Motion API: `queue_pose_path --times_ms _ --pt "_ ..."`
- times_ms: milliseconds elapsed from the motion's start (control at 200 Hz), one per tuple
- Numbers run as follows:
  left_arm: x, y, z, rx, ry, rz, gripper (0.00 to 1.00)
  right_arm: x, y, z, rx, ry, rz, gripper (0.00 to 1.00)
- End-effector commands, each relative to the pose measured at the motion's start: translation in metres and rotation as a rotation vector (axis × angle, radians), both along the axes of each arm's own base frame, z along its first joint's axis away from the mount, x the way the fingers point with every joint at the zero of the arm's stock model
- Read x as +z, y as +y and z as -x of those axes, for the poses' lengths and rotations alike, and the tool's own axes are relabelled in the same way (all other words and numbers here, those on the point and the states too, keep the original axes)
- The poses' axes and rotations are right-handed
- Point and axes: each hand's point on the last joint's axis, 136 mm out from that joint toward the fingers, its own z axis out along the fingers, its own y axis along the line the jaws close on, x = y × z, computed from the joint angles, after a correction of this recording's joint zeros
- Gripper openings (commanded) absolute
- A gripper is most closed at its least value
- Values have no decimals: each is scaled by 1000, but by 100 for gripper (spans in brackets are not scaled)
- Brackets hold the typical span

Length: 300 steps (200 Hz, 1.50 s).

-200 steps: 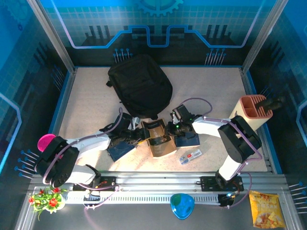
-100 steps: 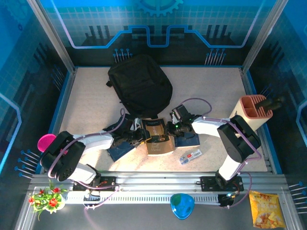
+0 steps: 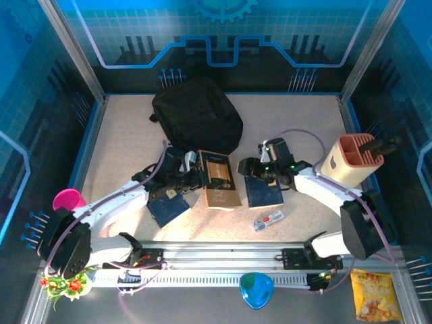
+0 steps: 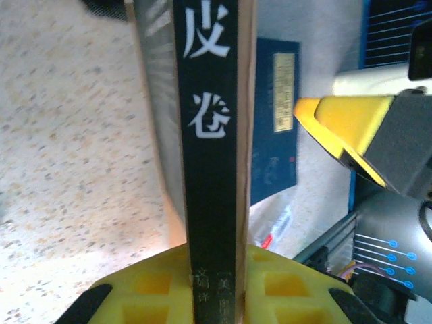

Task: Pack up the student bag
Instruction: Pick up the book at the center of the table, then pass the book.

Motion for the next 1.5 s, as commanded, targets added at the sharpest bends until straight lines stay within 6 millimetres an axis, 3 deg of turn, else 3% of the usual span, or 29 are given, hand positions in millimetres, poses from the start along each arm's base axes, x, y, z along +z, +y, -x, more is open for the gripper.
queue_pose_path --times_ms 0,110,295,495,775,965,1076,1091,1141,1291,1426,1496 --pt "64 -3 -16 -31 -155 38 0 24 -1 -9 -14 -46 -114 79" --pt "106 6 -42 28 -237 94 0 48 -3 -23 -38 -82 -215 85" --pt "160 29 -96 169 -360 173 0 84 -3 -40 -88 -152 -342 85" --pt "188 45 -143 328 -388 277 0 109 -3 -50 -155 -180 -429 95" --pt "190 45 -181 441 -373 403 0 138 30 -63 -215 -103 -684 99" --pt "184 44 -190 473 -354 455 0 146 62 -74 -213 -25 -802 99" --pt "179 40 -193 470 -326 481 0 136 73 -84 -237 22 -848 99" --pt "178 40 -193 468 -324 484 0 147 75 -88 -229 2 -869 99" --pt "176 37 -194 462 -313 494 0 151 79 -95 -228 -5 -899 99" --pt "170 38 -195 472 -301 491 0 159 85 -107 -224 -30 -934 93" --pt "169 37 -195 470 -298 489 0 149 85 -115 -263 -9 -933 84" --pt "168 37 -195 468 -294 488 0 141 83 -121 -300 19 -932 75"
